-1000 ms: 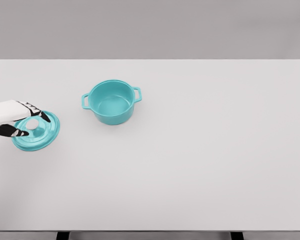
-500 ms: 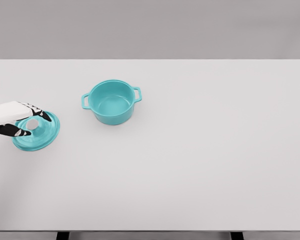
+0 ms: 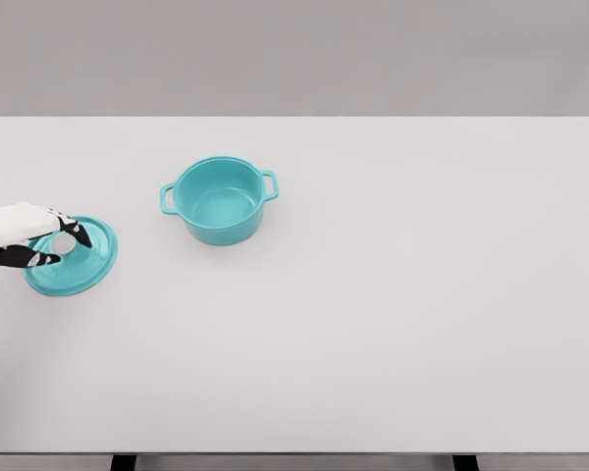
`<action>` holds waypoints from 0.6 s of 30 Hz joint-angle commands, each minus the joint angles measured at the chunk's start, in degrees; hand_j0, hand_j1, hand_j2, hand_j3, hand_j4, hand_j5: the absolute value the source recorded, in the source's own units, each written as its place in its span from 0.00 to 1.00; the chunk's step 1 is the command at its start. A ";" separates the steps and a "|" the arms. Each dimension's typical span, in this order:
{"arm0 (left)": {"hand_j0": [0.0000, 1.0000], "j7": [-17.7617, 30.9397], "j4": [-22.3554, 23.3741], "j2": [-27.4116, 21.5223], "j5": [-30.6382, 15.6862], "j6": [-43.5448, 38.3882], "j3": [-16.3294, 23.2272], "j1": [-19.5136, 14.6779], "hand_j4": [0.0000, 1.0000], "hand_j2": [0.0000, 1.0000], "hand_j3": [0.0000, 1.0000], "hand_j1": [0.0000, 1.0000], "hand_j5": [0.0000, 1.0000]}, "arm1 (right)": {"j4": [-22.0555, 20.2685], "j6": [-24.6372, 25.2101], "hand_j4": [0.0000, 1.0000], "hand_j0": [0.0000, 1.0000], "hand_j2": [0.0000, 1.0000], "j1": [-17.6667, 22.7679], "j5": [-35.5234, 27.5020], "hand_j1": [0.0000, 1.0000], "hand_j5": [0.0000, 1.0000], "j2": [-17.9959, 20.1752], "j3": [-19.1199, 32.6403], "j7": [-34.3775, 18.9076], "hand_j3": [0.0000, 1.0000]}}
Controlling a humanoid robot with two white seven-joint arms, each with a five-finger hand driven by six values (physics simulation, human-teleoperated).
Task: Cover the pot with left arm
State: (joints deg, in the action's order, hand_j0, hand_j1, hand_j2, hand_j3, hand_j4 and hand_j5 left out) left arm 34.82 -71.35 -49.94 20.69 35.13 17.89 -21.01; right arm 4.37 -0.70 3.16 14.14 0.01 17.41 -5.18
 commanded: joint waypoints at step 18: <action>0.50 -0.01 -0.90 -0.86 -1.09 -0.13 -0.75 -0.18 0.50 0.50 0.50 0.50 0.50 | 0.02 0.00 1.00 1.00 1.00 0.00 -0.08 1.00 1.00 -0.01 -0.01 -0.01 1.00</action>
State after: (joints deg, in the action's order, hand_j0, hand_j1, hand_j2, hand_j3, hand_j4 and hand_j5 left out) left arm 34.82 -72.05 -50.59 20.23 35.15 17.29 -21.18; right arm 4.38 -0.70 3.16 14.12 0.01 17.41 -5.18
